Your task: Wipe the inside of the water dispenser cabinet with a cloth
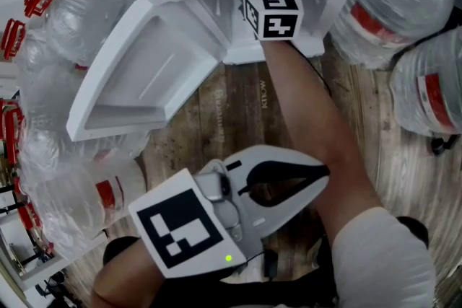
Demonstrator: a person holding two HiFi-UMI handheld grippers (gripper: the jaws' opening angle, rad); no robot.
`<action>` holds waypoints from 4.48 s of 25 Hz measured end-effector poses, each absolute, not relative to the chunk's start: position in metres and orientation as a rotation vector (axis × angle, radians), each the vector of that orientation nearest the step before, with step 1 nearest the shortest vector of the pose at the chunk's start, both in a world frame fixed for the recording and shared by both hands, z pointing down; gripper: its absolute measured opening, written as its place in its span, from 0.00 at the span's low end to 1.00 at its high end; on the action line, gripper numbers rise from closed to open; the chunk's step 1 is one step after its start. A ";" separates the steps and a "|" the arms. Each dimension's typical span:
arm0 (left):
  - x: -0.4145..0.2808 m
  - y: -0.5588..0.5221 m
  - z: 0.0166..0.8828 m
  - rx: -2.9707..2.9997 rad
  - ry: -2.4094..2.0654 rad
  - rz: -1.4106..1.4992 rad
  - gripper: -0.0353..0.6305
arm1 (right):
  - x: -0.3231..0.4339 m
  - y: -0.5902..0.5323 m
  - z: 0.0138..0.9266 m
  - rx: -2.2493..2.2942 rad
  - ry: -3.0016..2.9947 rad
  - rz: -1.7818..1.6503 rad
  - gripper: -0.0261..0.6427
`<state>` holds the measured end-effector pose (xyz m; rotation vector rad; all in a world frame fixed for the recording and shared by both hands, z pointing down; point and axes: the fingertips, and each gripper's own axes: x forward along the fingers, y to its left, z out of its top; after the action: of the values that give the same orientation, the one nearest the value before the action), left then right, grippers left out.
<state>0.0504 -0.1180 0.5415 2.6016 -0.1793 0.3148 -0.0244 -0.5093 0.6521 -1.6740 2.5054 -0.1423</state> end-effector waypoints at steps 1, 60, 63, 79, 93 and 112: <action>0.050 -0.118 0.542 2.600 -0.182 0.316 0.05 | -0.023 -0.511 0.664 -1.691 2.518 -0.169 0.15; 0.034 -0.130 0.552 2.572 -0.210 0.358 0.05 | -0.092 -0.434 0.787 -1.372 3.043 -0.349 0.15; 0.036 -0.131 0.554 2.569 -0.215 0.369 0.05 | -0.094 -0.417 0.788 -1.303 3.062 -0.344 0.15; 0.035 -0.128 0.560 2.556 -0.245 0.397 0.05 | -0.065 -0.493 0.737 -1.454 2.879 -0.280 0.14; 0.034 -0.126 0.560 2.548 -0.229 0.392 0.05 | -0.094 -0.426 0.731 -1.258 2.962 -0.160 0.15; 0.036 -0.127 0.570 2.531 -0.230 0.414 0.05 | -0.065 -0.481 0.656 -1.301 2.816 -0.048 0.14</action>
<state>0.0358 -0.1271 0.5700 2.5308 -0.2296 0.4135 -0.0647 -0.4806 0.6562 -1.3006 2.8158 -0.0478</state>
